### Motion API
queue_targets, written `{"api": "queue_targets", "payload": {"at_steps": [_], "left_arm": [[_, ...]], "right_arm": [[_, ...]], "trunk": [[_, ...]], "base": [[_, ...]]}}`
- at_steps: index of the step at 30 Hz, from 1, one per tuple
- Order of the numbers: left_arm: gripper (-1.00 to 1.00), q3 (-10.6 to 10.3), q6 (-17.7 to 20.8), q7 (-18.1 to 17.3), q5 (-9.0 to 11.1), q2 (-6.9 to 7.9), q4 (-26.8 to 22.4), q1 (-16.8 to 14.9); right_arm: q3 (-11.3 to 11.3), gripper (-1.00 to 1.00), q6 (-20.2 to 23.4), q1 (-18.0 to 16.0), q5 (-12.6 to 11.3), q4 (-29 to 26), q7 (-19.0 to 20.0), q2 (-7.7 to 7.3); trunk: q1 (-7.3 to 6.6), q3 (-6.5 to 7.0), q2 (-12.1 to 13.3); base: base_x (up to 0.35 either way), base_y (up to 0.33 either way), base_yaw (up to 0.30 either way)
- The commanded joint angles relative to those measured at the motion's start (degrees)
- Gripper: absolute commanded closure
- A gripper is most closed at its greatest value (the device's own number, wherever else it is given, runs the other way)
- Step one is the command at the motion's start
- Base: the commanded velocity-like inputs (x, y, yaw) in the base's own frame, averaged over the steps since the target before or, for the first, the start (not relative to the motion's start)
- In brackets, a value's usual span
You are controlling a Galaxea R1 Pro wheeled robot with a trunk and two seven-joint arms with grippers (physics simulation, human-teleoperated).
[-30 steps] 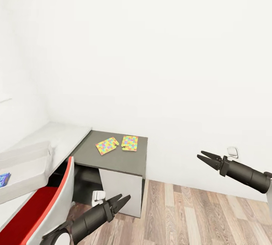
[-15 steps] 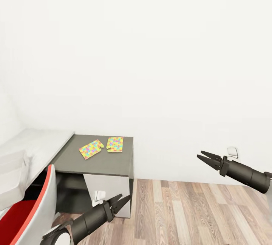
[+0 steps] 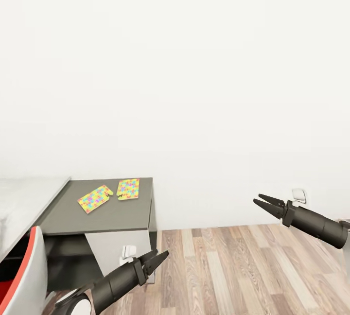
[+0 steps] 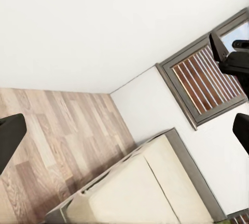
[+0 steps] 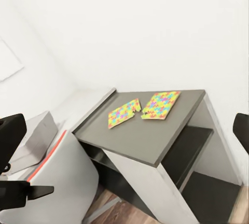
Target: Put all the toys in the child's room - the three board games (two on the bed and one on the table), the two jigsaw puzzles on the table, and the tennis ball on the table - inside the toy box on the table in the child's room.
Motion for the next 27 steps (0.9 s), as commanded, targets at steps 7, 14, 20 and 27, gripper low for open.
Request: {"api": "queue_targets", "payload": {"at_steps": [7, 14, 20, 27], "left_arm": [[-1.00, -0.1, 0.4, 0.2, 0.5, -0.05, -0.1, 0.0], [-1.00, -0.1, 0.4, 0.2, 0.3, -0.09, -0.1, 0.0], [-1.00, -0.1, 0.4, 0.2, 0.2, -0.10, -0.1, 0.0], [-1.00, -0.1, 0.4, 0.2, 0.1, -0.11, -0.1, 0.0]], "right_arm": [[0.0, -1.00, 0.4, -0.1, -0.2, 0.0, 0.1, 0.02], [0.1, -1.00, 0.4, -0.1, -0.2, 0.0, 0.1, 0.07], [0.0, -1.00, 0.4, -0.1, -0.2, 0.0, 0.1, 0.08], [0.1, -1.00, 0.4, -0.1, -0.2, 0.0, 0.1, 0.10]], "trunk": [[0.04, -0.11, -0.1], [0.04, -0.11, -0.1], [0.04, -0.11, -0.1], [0.04, -0.11, -0.1]], "base": [[0.000, 0.000, -0.285], [-0.053, -0.020, -0.285], [-0.172, -0.121, -0.282], [-0.227, -0.170, -0.280]]}}
